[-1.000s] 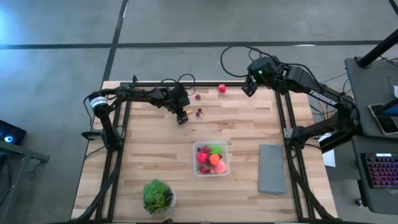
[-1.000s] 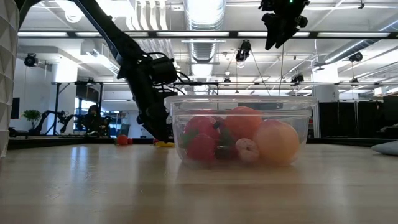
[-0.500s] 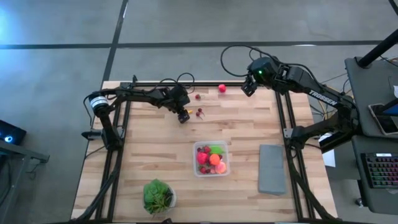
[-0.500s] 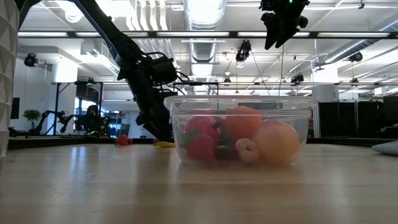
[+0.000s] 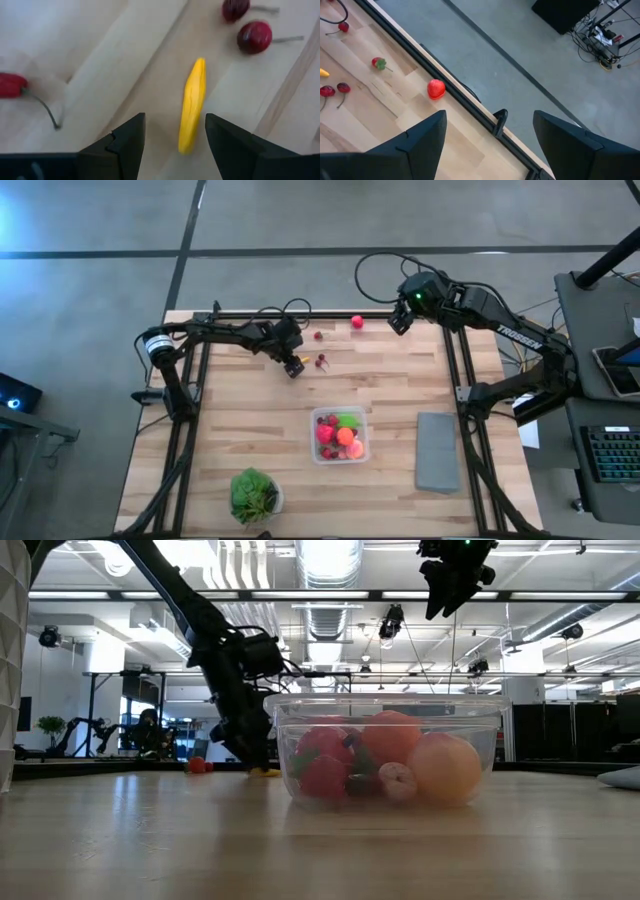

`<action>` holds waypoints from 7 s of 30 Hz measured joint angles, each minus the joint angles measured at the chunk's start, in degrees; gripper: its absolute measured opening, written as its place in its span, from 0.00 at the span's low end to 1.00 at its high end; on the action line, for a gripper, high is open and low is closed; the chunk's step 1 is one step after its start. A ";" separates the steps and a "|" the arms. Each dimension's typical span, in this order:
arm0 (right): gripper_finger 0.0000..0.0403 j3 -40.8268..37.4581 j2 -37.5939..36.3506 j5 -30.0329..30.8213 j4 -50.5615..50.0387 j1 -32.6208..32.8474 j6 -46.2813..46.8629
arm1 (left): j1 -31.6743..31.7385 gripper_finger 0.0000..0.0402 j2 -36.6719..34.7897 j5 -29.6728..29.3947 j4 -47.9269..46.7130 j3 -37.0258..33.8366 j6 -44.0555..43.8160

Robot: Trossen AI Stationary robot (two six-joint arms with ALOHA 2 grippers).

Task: Pick and placing Produce into tupperware
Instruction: Put the yellow corn into the transparent bin, then put the red strawberry into the transparent bin

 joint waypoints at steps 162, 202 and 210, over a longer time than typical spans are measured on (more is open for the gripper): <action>0.72 26.31 51.07 -26.18 -7.88 -12.92 22.71 | -0.62 0.48 -14.84 -15.98 -4.75 3.98 -26.78; 0.72 28.69 58.86 -28.26 -1.40 -14.97 26.97 | 1.16 0.48 -14.91 -11.76 -3.36 4.00 -24.91; 0.72 25.76 58.88 -28.26 -0.40 -14.97 26.80 | 1.16 0.48 -14.91 -11.78 -3.35 4.00 -24.91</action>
